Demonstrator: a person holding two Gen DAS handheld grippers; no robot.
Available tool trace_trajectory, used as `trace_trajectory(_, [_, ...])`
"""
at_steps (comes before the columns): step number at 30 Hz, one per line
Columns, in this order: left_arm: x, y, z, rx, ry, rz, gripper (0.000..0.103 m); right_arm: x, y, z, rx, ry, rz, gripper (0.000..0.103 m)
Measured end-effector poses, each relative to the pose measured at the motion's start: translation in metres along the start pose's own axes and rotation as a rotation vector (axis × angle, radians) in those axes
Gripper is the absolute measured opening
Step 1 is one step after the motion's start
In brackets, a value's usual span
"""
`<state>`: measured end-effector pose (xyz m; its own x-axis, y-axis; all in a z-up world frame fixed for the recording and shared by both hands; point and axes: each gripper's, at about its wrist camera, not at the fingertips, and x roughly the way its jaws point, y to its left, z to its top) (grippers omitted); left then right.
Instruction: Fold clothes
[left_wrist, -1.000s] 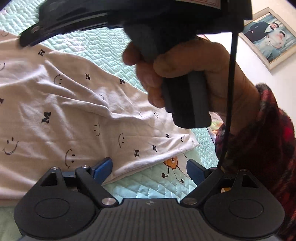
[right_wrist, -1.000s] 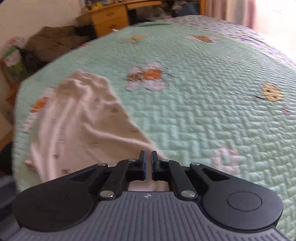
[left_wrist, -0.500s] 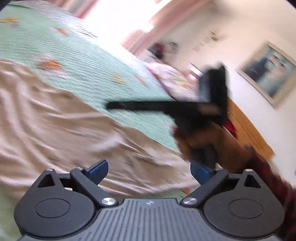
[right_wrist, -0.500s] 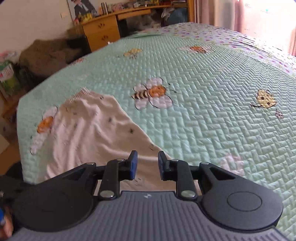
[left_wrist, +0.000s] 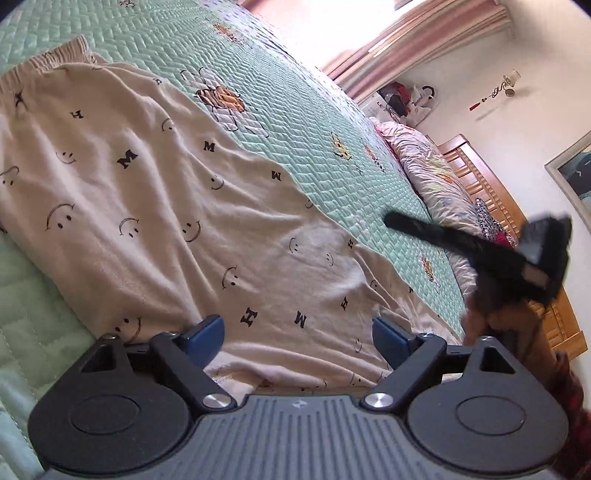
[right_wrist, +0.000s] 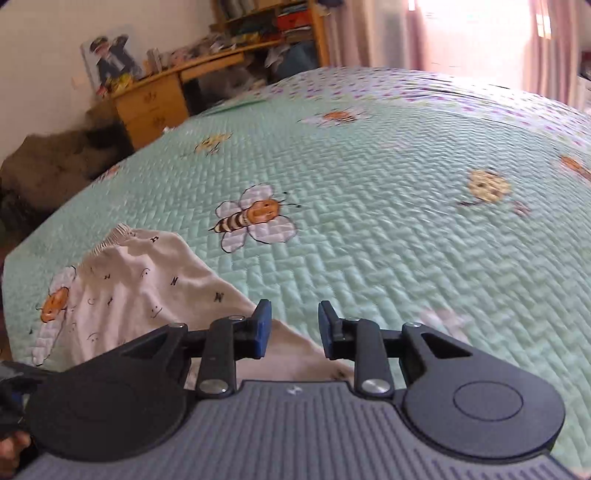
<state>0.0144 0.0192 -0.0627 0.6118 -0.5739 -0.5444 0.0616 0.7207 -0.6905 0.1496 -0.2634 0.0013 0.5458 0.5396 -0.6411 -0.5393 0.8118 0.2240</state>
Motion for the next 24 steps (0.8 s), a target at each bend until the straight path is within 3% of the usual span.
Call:
trace_trajectory(4, [-0.006,-0.011,0.001,0.014,-0.021,-0.043,0.09,-0.057,-0.02,-0.048,0.123,-0.037,-0.027,0.03])
trace_trajectory(9, [0.0,-0.046,-0.002,0.052,-0.016,-0.129,0.095,-0.094,-0.01,-0.1,0.171,-0.087,-0.035,0.03])
trace_trajectory(12, [0.02,-0.066,-0.006,0.032,0.052,-0.188,0.096,-0.096,-0.015,-0.115,0.193,-0.098,-0.082,0.03])
trace_trajectory(17, [0.068,-0.103,-0.022,0.154,0.138,-0.153,0.096,-0.087,-0.041,-0.111,0.203,-0.113,-0.097,0.03])
trace_trajectory(19, [0.086,-0.109,-0.029,0.184,0.172,-0.139,0.096,-0.084,-0.058,-0.103,0.243,-0.111,-0.039,0.028])
trace_trajectory(21, [0.104,-0.115,-0.037,0.214,0.206,-0.125,0.096,-0.078,-0.073,-0.096,0.282,-0.096,0.073,0.012])
trace_trajectory(24, [0.121,-0.119,-0.047,0.254,0.24,-0.115,0.096,-0.058,-0.092,-0.089,0.319,-0.027,0.206,0.012])
